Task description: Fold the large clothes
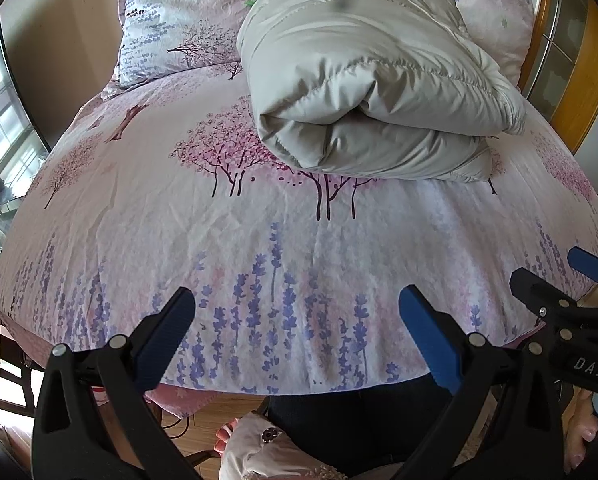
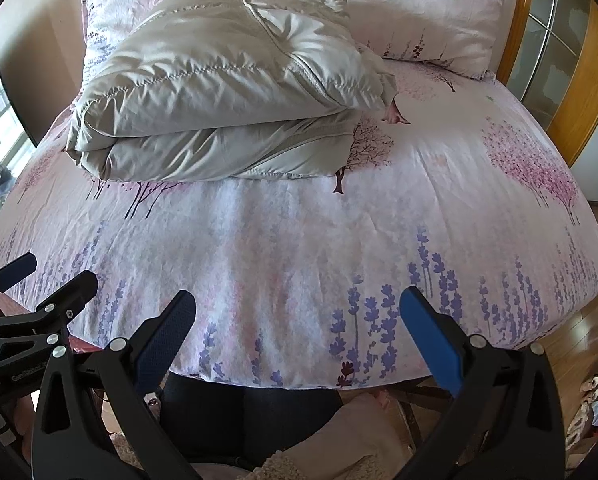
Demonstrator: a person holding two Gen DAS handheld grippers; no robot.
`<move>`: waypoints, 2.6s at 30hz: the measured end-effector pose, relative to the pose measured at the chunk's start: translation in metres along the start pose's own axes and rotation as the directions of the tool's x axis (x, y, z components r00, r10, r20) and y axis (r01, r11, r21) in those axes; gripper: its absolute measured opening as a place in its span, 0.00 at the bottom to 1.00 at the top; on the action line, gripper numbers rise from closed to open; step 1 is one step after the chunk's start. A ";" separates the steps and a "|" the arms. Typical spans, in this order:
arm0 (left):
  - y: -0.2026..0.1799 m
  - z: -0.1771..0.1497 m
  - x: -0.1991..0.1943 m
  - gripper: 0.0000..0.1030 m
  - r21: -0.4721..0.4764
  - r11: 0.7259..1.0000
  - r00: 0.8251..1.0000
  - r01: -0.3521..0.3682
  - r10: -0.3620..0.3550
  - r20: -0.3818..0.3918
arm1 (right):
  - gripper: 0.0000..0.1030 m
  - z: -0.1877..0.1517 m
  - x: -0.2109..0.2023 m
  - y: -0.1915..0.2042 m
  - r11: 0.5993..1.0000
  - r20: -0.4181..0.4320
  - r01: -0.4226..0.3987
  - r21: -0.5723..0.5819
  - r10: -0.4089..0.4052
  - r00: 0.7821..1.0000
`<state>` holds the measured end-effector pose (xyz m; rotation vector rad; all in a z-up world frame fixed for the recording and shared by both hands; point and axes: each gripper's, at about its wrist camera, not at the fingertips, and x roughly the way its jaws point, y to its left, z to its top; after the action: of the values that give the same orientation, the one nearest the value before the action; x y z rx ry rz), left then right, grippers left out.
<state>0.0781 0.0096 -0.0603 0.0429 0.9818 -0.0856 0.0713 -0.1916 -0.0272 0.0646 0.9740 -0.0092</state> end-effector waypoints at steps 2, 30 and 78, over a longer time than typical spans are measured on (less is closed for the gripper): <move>0.000 0.000 0.000 0.98 0.002 1.000 1.000 0.001 -0.001 -0.001 | 0.99 0.000 0.000 0.001 1.000 -0.001 0.000 0.001 0.000 1.000; 0.000 0.001 0.002 0.98 -0.007 1.000 1.000 0.007 -0.007 -0.015 | 0.99 0.001 0.005 0.002 1.000 -0.010 -0.002 0.000 0.002 1.000; -0.003 0.001 0.000 0.98 0.003 1.000 1.000 0.021 -0.021 -0.012 | 0.99 0.000 0.007 0.000 1.000 -0.012 -0.004 0.003 0.005 1.000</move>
<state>0.0791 0.0067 -0.0599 0.0365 0.9945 -0.1063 0.0756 -0.1912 -0.0328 0.0693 0.9862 -0.0059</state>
